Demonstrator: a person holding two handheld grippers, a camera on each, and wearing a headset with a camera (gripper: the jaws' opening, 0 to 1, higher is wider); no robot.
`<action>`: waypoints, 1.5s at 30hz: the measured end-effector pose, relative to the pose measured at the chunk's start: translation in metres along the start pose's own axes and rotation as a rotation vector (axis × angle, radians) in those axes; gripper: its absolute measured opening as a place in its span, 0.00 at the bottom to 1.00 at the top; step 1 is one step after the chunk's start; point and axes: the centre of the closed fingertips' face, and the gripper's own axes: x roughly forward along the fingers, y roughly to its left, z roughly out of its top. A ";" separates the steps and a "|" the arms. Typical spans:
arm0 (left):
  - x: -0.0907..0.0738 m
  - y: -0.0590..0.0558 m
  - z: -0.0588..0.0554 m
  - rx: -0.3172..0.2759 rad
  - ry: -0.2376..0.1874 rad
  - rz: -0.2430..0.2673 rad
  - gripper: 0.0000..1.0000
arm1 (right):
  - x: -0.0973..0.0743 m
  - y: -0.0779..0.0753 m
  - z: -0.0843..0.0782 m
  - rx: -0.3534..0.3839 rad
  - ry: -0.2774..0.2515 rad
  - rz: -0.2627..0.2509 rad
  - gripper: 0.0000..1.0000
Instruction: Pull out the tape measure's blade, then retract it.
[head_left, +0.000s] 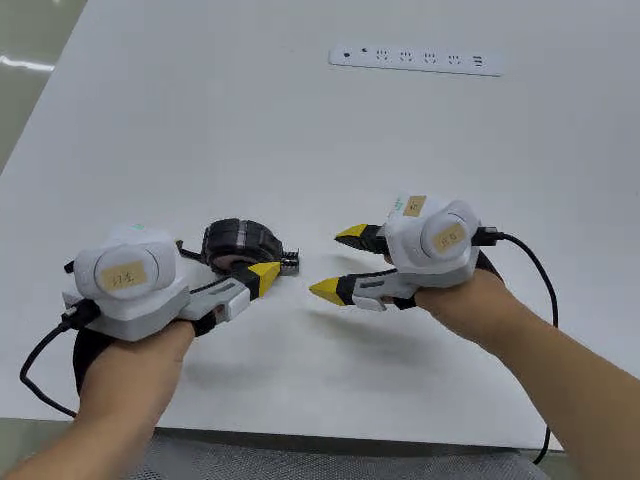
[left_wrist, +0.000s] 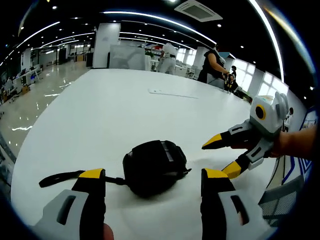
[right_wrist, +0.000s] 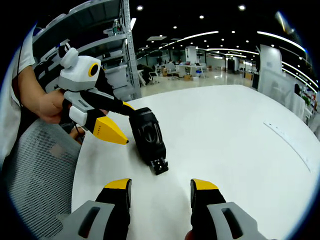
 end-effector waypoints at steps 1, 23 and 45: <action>-0.001 0.000 0.000 0.001 0.001 -0.002 0.76 | -0.003 0.000 0.000 0.006 -0.004 -0.005 0.48; -0.033 0.003 -0.001 0.139 -0.003 -0.105 0.82 | -0.070 0.001 -0.023 0.051 -0.009 -0.154 0.71; -0.068 0.016 -0.006 0.205 -0.001 -0.174 0.86 | -0.118 0.009 -0.045 0.130 -0.018 -0.236 0.79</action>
